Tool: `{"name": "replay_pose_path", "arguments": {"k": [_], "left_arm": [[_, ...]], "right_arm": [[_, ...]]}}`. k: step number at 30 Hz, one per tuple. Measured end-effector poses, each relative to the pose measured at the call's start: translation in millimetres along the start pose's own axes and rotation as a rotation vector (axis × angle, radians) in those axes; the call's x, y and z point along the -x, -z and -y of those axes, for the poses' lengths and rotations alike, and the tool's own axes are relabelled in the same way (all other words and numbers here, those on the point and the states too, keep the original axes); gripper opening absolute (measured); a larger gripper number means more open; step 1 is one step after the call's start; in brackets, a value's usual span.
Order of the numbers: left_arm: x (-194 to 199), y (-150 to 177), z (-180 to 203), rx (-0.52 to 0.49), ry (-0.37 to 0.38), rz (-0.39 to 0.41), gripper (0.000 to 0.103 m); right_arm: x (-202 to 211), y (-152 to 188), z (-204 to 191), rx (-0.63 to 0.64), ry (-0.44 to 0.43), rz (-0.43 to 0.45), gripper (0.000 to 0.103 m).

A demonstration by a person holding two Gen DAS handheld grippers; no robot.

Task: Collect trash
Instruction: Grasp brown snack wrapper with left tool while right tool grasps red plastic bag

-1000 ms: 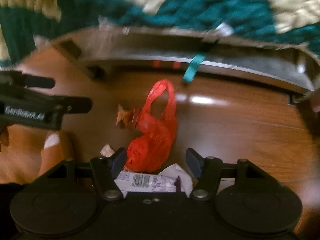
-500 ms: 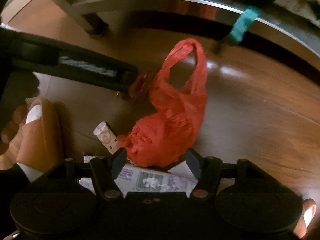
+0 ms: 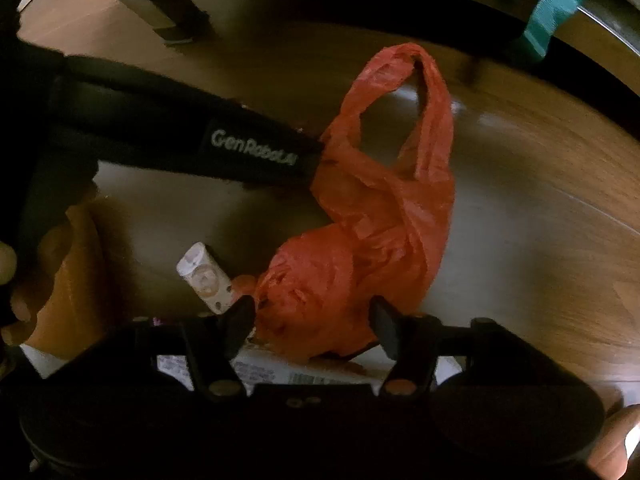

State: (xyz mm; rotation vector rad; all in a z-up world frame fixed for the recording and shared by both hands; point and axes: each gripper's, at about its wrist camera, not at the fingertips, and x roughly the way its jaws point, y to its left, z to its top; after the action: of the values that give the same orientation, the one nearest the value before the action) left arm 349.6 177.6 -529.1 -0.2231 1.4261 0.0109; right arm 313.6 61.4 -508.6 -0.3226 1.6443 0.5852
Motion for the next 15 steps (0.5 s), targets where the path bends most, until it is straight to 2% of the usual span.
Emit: {"name": "replay_pose_path", "arguments": {"k": [2,3,8,15], "left_arm": [[-3.5,-0.4,-1.5,0.007,0.015,-0.013,0.055],[-4.4,-0.7,-2.0,0.014,0.021,-0.017,0.054],[-4.8,-0.2,-4.2,0.025,0.067,-0.022,0.033],[0.2,0.7,-4.5,0.035,0.067,-0.019,0.031]], "right_arm": [[-0.9,-1.4,1.0,-0.003,-0.001,-0.002,0.042],[-0.3,-1.7,0.8,0.0,-0.002,0.001,0.042],[5.3,1.9,4.5,0.026,0.03,0.027,0.037],[29.3,3.6,20.6,-0.05,0.041,0.058,0.036]]}}
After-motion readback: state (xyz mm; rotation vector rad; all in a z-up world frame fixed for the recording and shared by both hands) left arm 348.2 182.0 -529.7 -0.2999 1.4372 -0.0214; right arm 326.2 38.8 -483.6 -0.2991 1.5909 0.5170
